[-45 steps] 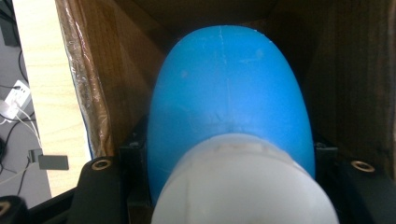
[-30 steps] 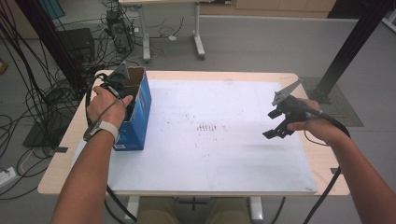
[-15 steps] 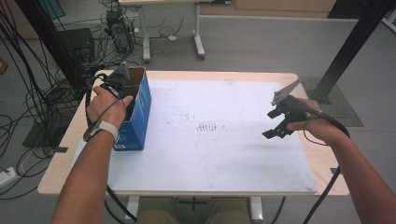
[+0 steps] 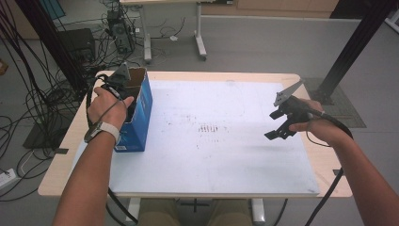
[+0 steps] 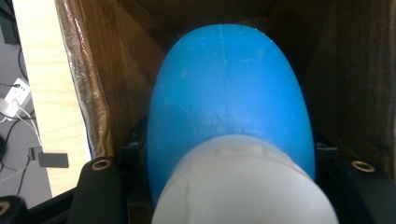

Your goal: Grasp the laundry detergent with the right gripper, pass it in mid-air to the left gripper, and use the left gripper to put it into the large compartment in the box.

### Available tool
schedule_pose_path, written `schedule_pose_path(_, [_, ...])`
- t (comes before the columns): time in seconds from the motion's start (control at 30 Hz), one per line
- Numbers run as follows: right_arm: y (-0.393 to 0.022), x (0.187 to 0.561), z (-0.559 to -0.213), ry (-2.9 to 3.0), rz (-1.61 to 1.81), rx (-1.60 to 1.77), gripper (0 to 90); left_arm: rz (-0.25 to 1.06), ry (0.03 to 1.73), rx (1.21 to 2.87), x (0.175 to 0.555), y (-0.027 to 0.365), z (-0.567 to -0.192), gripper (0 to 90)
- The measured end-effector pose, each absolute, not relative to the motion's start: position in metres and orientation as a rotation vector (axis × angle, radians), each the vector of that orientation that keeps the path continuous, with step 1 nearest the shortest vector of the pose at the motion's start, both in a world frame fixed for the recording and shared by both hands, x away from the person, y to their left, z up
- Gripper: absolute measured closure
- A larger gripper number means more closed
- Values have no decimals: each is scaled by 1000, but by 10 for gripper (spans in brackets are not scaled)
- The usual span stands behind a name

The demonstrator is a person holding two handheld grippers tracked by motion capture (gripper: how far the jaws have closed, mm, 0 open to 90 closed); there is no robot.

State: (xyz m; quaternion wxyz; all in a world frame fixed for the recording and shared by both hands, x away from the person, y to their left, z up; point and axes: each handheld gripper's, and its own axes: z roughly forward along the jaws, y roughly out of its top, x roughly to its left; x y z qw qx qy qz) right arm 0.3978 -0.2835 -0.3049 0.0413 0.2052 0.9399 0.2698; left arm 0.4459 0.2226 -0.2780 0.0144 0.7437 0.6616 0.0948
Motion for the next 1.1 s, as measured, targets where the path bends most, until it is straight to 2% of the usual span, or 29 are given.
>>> schedule_pose_path(1.1, [-282, 397, -306, 2880, 822, 622, 110, 298, 2048, 2324, 445, 222, -278, 377])
